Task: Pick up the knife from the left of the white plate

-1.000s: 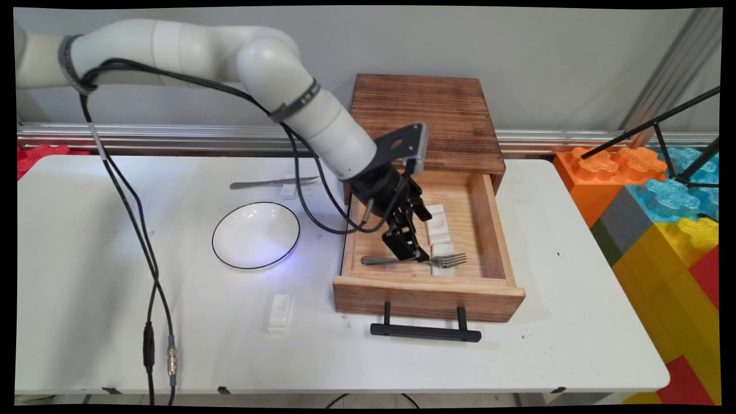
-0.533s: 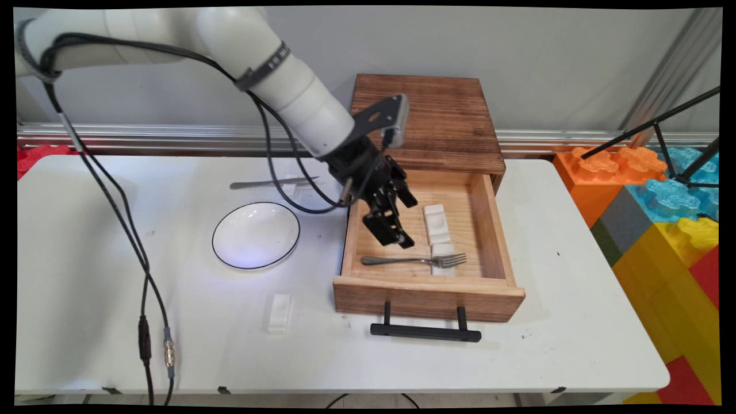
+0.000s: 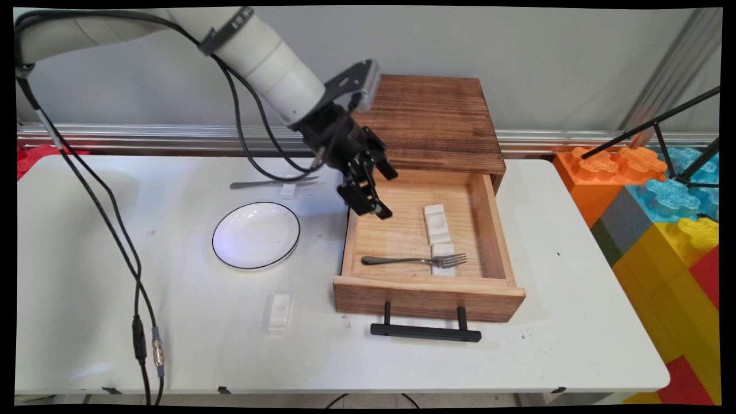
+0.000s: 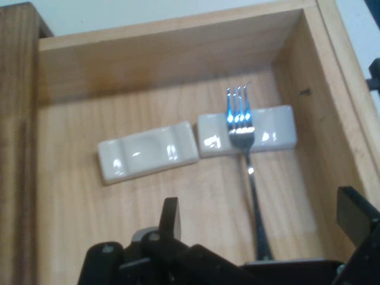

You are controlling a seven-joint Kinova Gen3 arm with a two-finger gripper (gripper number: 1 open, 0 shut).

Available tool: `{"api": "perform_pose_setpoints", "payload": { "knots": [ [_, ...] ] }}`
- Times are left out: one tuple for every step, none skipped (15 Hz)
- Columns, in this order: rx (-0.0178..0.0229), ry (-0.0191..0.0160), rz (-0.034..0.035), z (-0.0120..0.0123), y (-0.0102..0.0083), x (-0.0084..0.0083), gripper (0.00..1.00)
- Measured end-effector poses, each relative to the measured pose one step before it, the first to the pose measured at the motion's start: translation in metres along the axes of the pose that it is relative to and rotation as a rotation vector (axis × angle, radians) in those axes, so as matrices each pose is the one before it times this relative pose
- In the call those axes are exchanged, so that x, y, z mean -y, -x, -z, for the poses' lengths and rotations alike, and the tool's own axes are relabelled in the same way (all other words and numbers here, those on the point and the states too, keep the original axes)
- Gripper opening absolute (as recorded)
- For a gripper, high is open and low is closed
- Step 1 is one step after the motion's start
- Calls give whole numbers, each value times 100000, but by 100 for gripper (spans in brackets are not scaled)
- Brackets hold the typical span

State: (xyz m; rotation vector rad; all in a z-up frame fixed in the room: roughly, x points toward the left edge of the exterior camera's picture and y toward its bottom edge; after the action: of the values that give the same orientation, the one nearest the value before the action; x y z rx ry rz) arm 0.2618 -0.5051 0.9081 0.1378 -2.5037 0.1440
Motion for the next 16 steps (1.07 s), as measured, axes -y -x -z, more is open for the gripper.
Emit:
{"api": "perform_pose_setpoints", "payload": {
  "knots": [
    [169, -871, -829, 639, 421, 479, 100],
    [183, -698, -922, 597, 427, 448, 100],
    [126, -646, -982, 550, 427, 426, 100],
    [-123, -694, -749, 409, 294, 307, 100],
    [-14, -1301, -1566, 631, 477, 515, 100],
    [167, -1081, -1252, 474, 413, 382, 100],
    [615, -1181, -1237, 524, 655, 428, 100],
    [556, -708, -825, 332, 526, 287, 100],
    [698, -622, -640, 308, 623, 292, 100],
    [578, -440, -491, 214, 496, 223, 100],
    [1091, -646, -652, 311, 946, 386, 100],
    [802, -475, -505, 184, 780, 364, 100],
    [480, -300, -277, 86, 511, 263, 100],
    [663, -367, -325, 66, 653, 339, 100],
    [1141, -559, -307, 71, 1080, 569, 100],
    [934, -382, -102, -6, 795, 481, 100]
  ]
}}
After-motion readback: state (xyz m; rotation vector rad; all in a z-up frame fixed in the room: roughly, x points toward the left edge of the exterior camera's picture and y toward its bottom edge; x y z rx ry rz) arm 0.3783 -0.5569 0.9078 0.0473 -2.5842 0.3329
